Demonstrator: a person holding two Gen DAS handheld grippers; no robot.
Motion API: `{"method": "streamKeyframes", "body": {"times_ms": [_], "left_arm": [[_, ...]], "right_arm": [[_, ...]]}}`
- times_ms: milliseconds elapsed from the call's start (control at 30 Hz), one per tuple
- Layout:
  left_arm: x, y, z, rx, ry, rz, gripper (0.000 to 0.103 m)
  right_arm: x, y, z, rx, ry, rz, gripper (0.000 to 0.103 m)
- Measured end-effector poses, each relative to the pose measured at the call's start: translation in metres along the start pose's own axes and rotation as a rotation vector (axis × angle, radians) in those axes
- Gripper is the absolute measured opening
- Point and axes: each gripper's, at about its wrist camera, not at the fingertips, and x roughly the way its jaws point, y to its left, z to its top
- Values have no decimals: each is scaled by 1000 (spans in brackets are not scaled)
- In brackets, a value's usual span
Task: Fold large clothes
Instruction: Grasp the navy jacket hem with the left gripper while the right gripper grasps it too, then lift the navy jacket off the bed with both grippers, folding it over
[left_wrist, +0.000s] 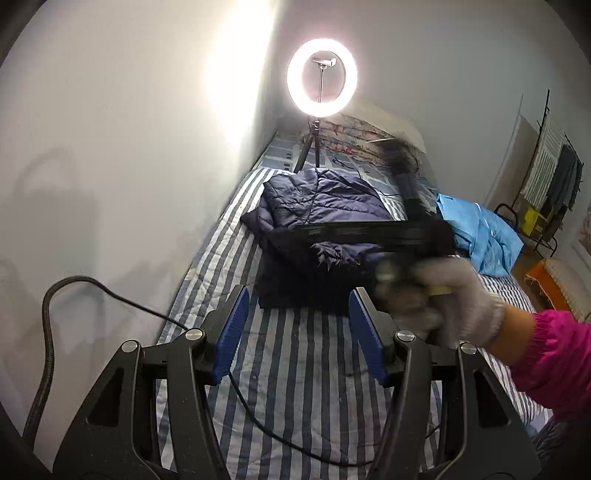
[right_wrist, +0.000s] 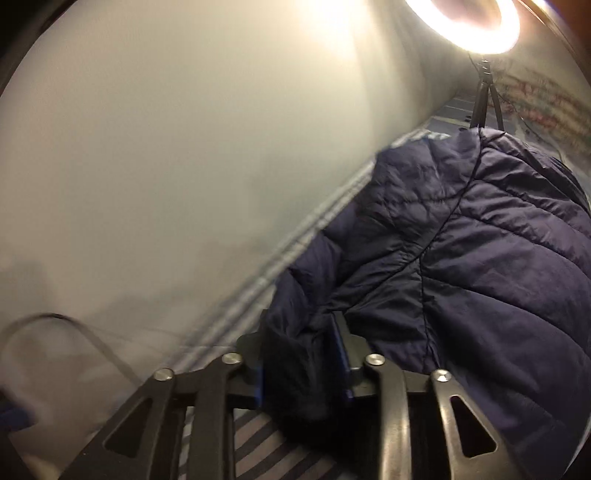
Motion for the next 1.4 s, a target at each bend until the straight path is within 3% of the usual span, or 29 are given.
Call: {"method": "streamKeyframes", "body": {"times_ms": [133, 300, 400, 533, 667, 767, 1033, 1267, 1400], "left_arm": [[21, -1, 15, -12, 4, -11, 59], [82, -18, 52, -6, 18, -7, 59], [129, -30, 75, -10, 54, -34, 58], [198, -34, 84, -1, 134, 39, 48], [254, -15, 51, 62, 278, 165, 43], [256, 8, 31, -2, 277, 117, 44], [249, 8, 23, 53, 234, 118, 44], [246, 5, 17, 103, 190, 124, 44], [245, 8, 20, 85, 203, 102, 44]], "right_arm": [[-68, -28, -5, -2, -96, 41, 34], [-103, -68, -10, 32, -129, -175, 35], [-101, -103, -18, 107, -108, -217, 35], [-107, -122, -23, 118, -111, -253, 35], [-114, -146, -9, 91, -145, -314, 35], [-105, -171, 18, 81, -175, -357, 35], [-38, -215, 86, 60, -197, -431, 35], [29, -249, 100, 84, -58, -481, 40], [39, -243, 100, 45, -14, -523, 41]]}}
